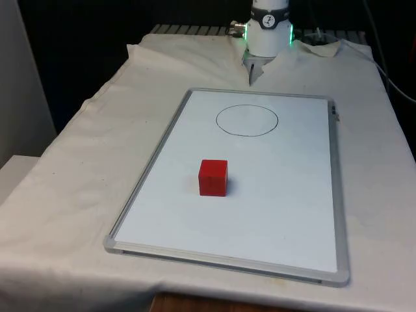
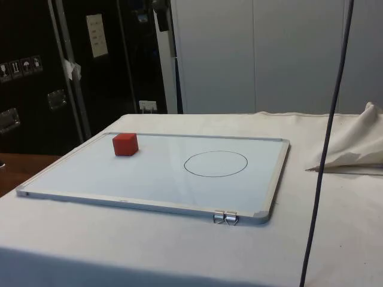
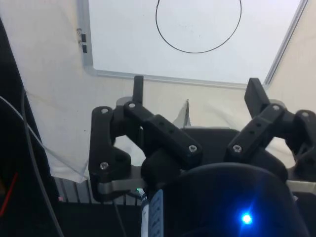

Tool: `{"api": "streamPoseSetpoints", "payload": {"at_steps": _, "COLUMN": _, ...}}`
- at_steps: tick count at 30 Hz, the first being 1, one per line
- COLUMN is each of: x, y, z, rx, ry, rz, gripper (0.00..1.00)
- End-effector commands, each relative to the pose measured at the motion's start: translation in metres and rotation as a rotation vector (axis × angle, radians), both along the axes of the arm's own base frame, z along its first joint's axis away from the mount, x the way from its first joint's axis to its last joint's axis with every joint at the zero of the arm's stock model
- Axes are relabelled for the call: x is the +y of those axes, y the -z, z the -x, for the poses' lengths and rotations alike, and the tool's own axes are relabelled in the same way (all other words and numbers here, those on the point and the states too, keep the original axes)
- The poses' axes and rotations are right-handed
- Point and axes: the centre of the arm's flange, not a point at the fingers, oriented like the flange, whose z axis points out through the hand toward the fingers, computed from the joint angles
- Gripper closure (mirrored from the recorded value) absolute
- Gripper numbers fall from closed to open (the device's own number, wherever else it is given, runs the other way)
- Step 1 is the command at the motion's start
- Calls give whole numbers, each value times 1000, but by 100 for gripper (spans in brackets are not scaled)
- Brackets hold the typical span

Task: Push the cube into the marked area.

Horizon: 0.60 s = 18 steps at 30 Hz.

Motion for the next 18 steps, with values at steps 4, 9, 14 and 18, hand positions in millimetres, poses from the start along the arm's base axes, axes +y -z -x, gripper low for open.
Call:
{"api": "streamPoseSetpoints", "payload": {"at_steps": 4, "x": 0, "y": 0, "z": 0, "rx": 0, "ry": 0, "rz": 0, "gripper": 10}}
{"api": "streamPoseSetpoints", "payload": {"at_steps": 9, "x": 0, "y": 0, "z": 0, "rx": 0, "ry": 0, "rz": 0, "gripper": 40}}
{"api": "streamPoseSetpoints", "payload": {"at_steps": 14, "x": 0, "y": 0, "z": 0, "rx": 0, "ry": 0, "rz": 0, "gripper": 60}}
{"api": "streamPoseSetpoints", "payload": {"at_steps": 18, "x": 0, "y": 0, "z": 0, "rx": 0, "ry": 0, "rz": 0, "gripper": 86}}
